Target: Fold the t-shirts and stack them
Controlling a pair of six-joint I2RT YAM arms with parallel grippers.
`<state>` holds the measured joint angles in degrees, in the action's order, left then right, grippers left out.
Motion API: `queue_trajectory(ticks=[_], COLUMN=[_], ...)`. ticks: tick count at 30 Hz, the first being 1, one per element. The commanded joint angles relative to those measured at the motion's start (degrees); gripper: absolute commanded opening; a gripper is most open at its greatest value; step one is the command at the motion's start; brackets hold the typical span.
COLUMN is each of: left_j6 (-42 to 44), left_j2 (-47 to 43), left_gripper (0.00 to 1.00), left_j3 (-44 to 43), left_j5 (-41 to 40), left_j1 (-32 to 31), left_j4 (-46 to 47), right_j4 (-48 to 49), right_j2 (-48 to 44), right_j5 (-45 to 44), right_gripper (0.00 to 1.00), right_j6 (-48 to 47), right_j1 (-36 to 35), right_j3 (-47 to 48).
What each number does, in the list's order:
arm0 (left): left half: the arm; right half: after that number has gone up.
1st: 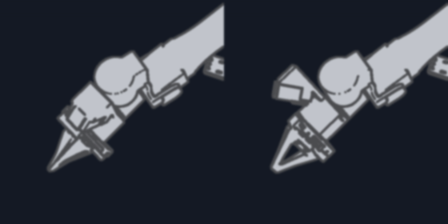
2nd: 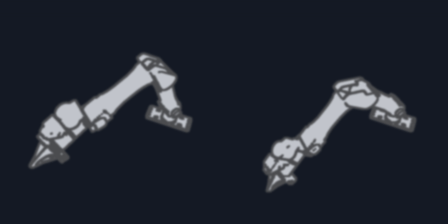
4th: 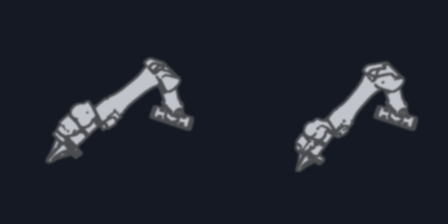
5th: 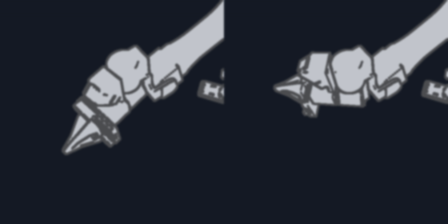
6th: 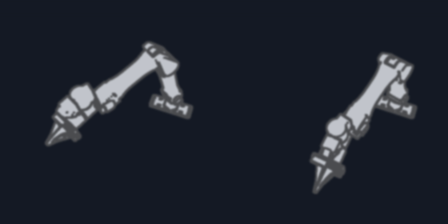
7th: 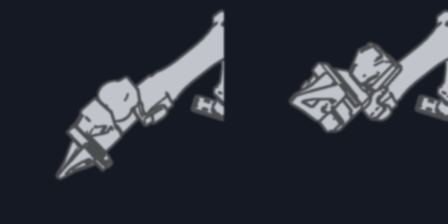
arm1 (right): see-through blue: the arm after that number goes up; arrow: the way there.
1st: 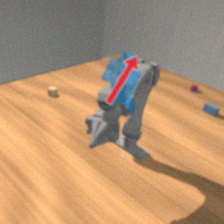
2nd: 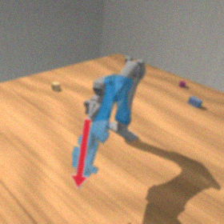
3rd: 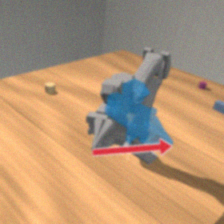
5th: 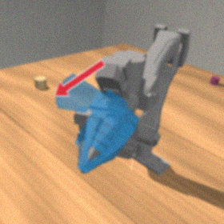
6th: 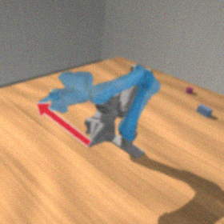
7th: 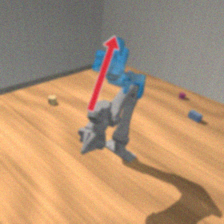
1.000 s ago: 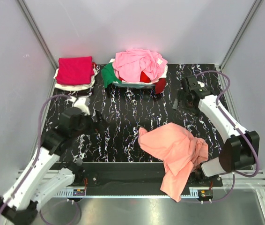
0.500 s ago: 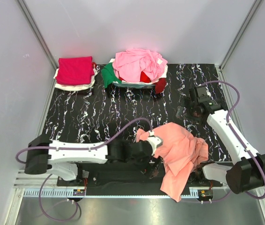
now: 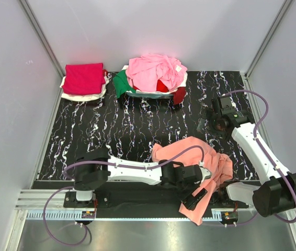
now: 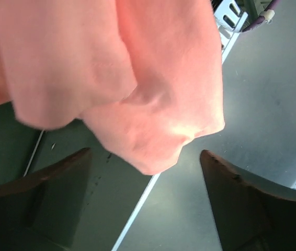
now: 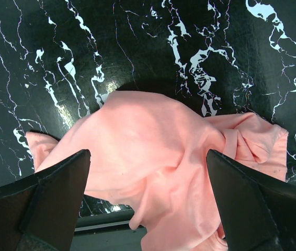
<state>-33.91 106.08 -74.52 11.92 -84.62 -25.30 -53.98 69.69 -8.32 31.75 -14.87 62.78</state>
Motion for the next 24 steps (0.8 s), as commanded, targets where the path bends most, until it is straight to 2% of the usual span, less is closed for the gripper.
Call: queue_trajectory(ticks=[1,6,9,12,13,14,20,23,24], left_j6=[2.2,2.0,1.3,0.4,0.2,-0.2,-2.1,-3.4,-3.8], left_j2=[2.6,7.5,8.2,8.0,8.0,7.9,3.3,-5.0,-10.6], left_gripper=[0.82,0.55,0.45,0.20,0.03,0.00,0.00,0.00,0.00], left_j3=[-4.2,-7.1,-6.9,-5.7,-5.7,-5.6,-2.0,0.4,1.0], left_j5=[5.4,7.1,6.7,6.2,5.1,4.5,-0.6,-5.8,-7.2], left_j1=[0.0,0.1,0.2,0.4,0.5,0.5,1.3,2.5,3.9], left_j4=[-1.2,-4.1,-4.1,-3.6,-4.0,-4.6,-4.4,-8.6,-10.4], right_j4=[0.3,0.4,0.4,1.0,1.1,1.2,2.6,3.1,3.3], right_j2=[-1.0,-1.0,-1.2,-1.3,-1.3,-1.3,-2.0,-2.2,-2.2], right_j5=[-0.4,0.1,0.3,0.7,0.8,1.0,2.3,4.5,7.2], right_gripper=[1.00,1.00,1.00,1.00,1.00,1.00,1.00,1.00,1.00], right_j6=[-0.5,-0.7,-0.6,-0.5,-0.5,-0.5,-0.4,-1.0,-1.2], right_j1=[0.4,0.5,0.5,0.5,0.5,0.5,0.5,0.5,0.5], right_j3=[1.7,1.1,0.8,0.3,0.1,0.0,-1.2,-0.5,0.1])
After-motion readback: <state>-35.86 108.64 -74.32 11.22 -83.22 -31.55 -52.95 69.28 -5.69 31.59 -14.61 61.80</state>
